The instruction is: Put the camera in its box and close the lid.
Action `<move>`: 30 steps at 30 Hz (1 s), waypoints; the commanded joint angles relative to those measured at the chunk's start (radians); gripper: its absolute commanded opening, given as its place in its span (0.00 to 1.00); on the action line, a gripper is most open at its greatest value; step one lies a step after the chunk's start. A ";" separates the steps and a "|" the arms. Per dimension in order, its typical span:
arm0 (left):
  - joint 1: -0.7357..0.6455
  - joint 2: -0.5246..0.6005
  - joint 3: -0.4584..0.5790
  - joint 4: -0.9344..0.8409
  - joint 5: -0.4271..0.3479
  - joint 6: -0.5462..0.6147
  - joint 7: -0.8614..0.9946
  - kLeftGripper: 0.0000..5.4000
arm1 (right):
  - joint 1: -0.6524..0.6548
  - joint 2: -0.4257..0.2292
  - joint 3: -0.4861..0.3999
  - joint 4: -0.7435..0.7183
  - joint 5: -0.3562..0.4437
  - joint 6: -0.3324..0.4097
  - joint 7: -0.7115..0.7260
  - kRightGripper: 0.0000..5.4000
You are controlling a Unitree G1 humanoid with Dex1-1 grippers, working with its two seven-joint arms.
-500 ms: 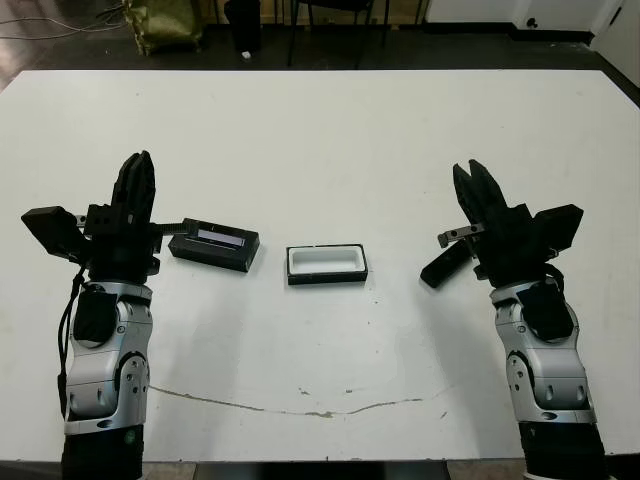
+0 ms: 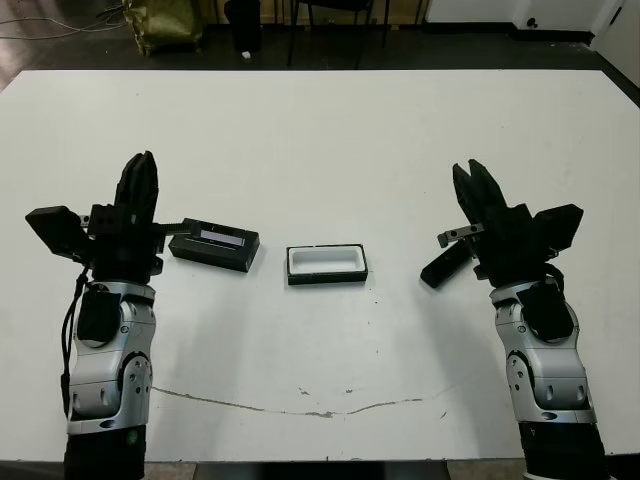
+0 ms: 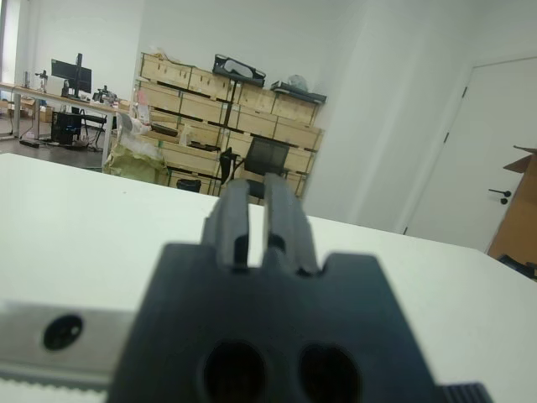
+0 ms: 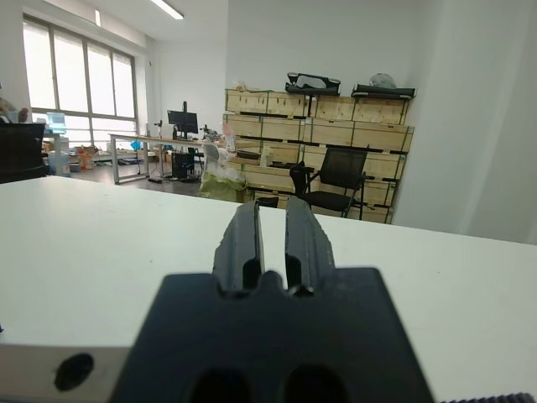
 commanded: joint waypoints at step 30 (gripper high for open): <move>0.009 0.012 -0.007 0.000 0.021 0.034 0.002 0.00 | -0.039 -0.490 -0.051 -0.016 -0.028 0.390 0.356 0.00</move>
